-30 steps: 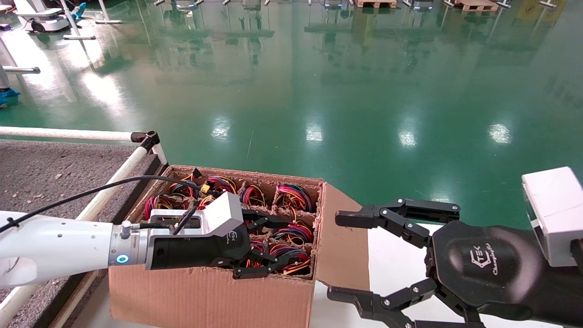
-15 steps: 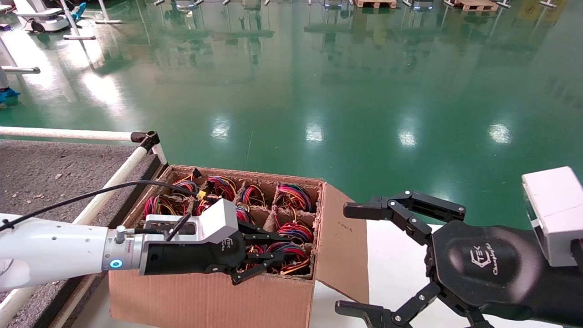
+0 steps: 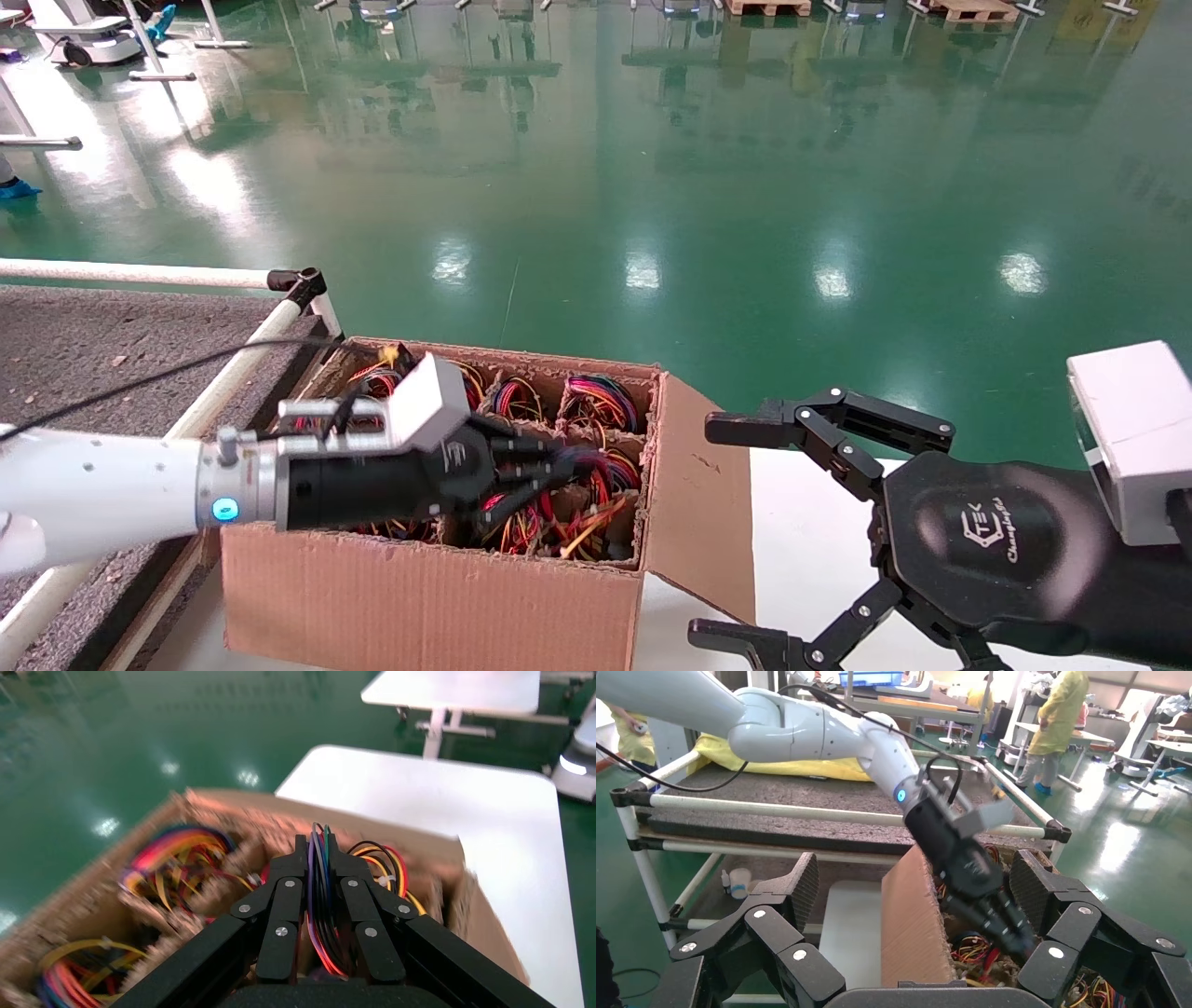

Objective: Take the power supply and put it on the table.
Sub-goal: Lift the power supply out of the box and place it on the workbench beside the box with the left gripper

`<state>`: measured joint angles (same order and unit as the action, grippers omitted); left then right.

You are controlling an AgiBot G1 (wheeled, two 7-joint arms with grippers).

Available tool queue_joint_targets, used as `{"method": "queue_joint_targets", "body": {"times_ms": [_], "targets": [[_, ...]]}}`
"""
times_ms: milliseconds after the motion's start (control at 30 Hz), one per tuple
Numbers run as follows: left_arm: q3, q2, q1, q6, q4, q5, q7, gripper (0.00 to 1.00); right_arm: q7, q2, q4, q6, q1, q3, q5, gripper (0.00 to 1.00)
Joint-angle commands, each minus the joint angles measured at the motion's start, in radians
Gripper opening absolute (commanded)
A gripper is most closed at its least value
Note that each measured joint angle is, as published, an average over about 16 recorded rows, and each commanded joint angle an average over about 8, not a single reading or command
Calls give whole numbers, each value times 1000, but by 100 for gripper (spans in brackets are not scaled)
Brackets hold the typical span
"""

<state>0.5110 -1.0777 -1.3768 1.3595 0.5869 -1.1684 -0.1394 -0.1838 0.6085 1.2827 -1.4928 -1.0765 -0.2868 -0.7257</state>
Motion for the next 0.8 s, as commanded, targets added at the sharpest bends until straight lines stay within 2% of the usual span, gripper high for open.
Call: {"method": "queue_joint_targets", "body": {"times_ms": [33, 500, 800], "targets": [[-6, 3, -7, -1, 6, 10, 21, 0, 0, 0, 0, 0, 0, 0, 0, 100], [-45, 38, -125, -58, 62, 44, 198, 0, 1, 0, 0, 0, 0, -1, 1, 100], [-70, 36, -251, -136, -20, 45, 250, 0, 1, -1, 0, 1, 0, -2, 1, 100]]}}
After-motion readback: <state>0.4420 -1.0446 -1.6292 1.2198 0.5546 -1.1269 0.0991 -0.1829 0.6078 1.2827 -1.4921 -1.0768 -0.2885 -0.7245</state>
